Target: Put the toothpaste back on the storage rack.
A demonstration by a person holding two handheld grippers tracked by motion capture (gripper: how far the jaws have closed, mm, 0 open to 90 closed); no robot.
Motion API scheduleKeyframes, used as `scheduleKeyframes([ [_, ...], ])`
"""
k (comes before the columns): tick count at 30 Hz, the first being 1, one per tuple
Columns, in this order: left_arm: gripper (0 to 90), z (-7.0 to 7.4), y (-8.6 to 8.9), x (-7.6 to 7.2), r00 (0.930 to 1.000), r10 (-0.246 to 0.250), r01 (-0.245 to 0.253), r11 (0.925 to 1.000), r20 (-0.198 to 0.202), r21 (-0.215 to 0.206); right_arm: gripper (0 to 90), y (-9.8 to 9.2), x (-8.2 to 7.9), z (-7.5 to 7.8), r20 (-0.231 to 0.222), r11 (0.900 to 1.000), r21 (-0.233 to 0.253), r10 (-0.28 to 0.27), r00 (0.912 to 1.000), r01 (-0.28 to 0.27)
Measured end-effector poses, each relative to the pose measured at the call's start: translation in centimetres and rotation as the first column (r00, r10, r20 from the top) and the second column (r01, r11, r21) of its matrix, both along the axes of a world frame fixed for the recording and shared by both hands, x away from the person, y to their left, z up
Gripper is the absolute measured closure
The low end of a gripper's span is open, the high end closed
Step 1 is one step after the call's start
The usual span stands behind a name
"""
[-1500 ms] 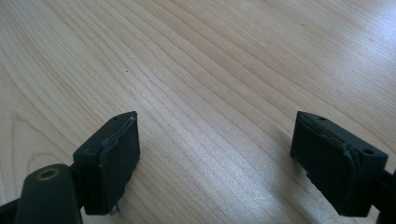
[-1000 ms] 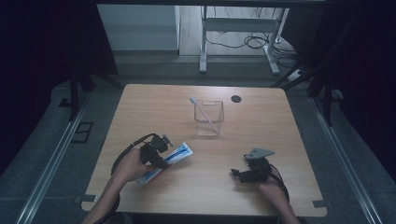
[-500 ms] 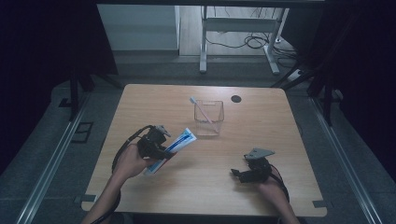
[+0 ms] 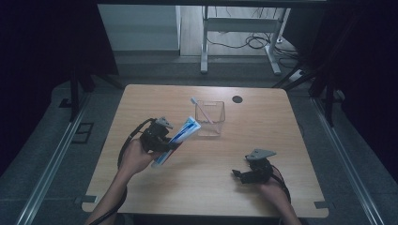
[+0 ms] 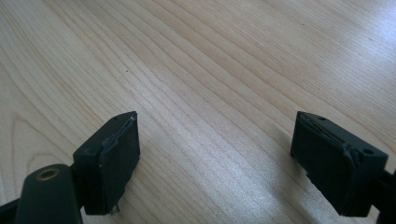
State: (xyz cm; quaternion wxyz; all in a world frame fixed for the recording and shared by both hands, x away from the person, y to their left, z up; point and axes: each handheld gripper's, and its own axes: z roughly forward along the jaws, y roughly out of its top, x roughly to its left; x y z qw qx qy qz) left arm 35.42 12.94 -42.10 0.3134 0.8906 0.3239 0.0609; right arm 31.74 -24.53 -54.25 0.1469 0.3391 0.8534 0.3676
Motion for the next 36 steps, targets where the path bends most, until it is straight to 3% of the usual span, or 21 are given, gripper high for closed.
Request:
scheduleKeyframes([
  [9,73.4,1.1,-0.9,0.8,0.9976,0.023,-0.018,0.9975,0.066,-0.069,15.3,0.0,0.0,0.0,-0.001,1.000,0.000,-0.001,1.0000,0.001],
  [17,73.3,2.4,-1.7,1.7,0.9930,0.030,-0.019,0.9949,0.114,-0.099,15.3,0.0,0.0,0.0,-0.001,1.000,0.000,-0.001,1.0000,0.001],
  [27,73.3,2.7,-2.8,3.0,0.9874,0.069,-0.042,0.9824,0.143,-0.182,15.3,0.0,0.0,0.0,0.000,1.000,-0.001,0.000,1.0000,0.000],
  [36,73.4,3.2,-3.9,4.0,0.9817,0.070,-0.039,0.9835,0.177,-0.177,15.3,0.0,0.0,0.0,-0.001,1.000,-0.001,0.000,1.0000,0.000],
])
